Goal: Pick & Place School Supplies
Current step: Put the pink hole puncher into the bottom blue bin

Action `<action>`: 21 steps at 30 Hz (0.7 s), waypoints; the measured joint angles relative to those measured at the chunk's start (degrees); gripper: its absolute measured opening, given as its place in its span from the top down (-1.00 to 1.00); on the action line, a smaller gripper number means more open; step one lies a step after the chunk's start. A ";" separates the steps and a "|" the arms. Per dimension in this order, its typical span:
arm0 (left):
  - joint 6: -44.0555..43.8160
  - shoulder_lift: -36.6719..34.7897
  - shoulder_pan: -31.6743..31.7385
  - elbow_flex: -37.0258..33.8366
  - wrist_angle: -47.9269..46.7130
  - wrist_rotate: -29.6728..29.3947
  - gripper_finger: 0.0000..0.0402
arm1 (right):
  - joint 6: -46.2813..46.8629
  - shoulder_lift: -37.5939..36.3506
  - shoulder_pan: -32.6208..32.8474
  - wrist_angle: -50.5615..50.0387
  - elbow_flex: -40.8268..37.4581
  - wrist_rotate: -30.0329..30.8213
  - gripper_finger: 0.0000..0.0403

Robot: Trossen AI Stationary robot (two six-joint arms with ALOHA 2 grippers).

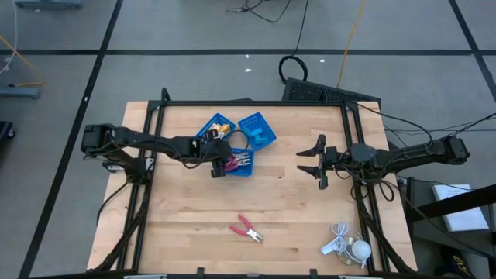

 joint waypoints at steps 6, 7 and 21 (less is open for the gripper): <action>-2.19 -4.02 -1.57 0.00 0.17 0.24 -0.07 | 0.00 0.00 0.00 0.00 0.02 0.01 0.00; -2.86 -4.65 -2.12 0.00 0.13 1.06 -0.07 | -0.02 0.00 0.00 0.00 0.02 0.01 0.00; -9.04 -5.77 -12.74 0.00 14.81 13.88 -0.05 | -0.04 0.00 0.00 0.02 0.02 0.03 0.00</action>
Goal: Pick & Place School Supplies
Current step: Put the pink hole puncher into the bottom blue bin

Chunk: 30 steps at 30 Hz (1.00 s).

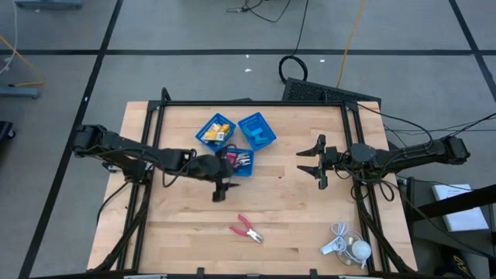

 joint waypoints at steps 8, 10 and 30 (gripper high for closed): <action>2.16 1.29 -6.62 0.00 6.42 -0.31 -0.05 | 0.00 0.00 0.00 0.07 0.00 0.00 0.00; 3.53 2.87 -8.59 0.00 8.57 -0.31 -0.05 | 0.00 0.00 -0.02 0.15 0.00 0.02 0.00; 1.44 23.66 -15.53 0.00 20.32 4.19 -0.05 | 0.02 0.00 0.00 0.42 0.00 0.02 0.00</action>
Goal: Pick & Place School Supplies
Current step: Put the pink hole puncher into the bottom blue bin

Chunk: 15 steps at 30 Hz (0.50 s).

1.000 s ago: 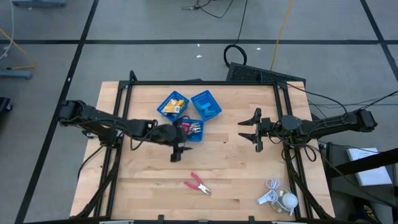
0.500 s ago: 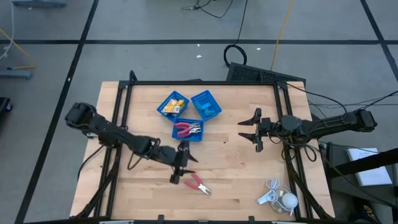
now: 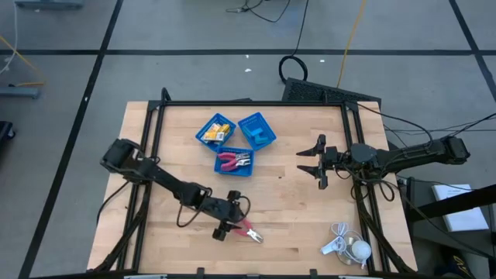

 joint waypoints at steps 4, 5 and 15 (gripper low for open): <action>-0.02 2.11 0.38 0.00 0.44 -0.02 -0.05 | 0.01 0.00 0.00 0.00 0.00 0.00 0.00; -0.03 2.49 0.51 0.00 0.39 0.00 -0.05 | 0.02 0.00 0.00 0.00 0.00 -0.01 0.00; -0.77 5.86 2.11 0.09 1.12 0.02 -0.05 | 0.02 0.00 0.00 -0.02 0.00 0.00 0.00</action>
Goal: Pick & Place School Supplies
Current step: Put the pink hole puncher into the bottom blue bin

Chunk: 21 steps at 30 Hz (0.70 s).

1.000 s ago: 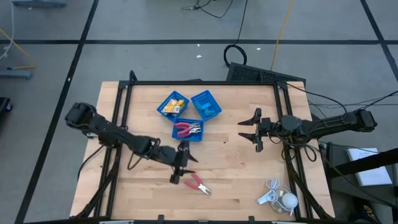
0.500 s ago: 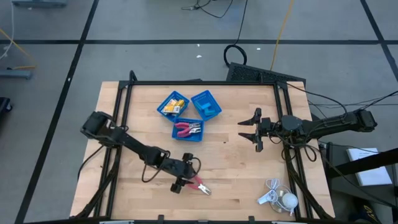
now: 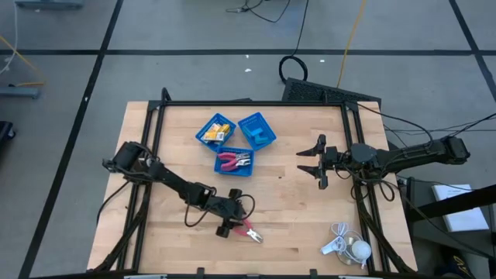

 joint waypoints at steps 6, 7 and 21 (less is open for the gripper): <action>-0.27 0.24 0.11 0.02 0.26 0.00 -0.05 | 0.00 0.00 0.00 -0.01 0.00 0.00 0.00; -0.27 0.25 0.11 0.02 0.26 0.00 -0.04 | 0.00 0.00 0.00 -0.01 0.00 0.00 0.00; -1.33 0.32 0.48 -0.04 0.19 -0.20 0.74 | 0.00 0.00 0.00 -0.01 0.00 0.00 0.00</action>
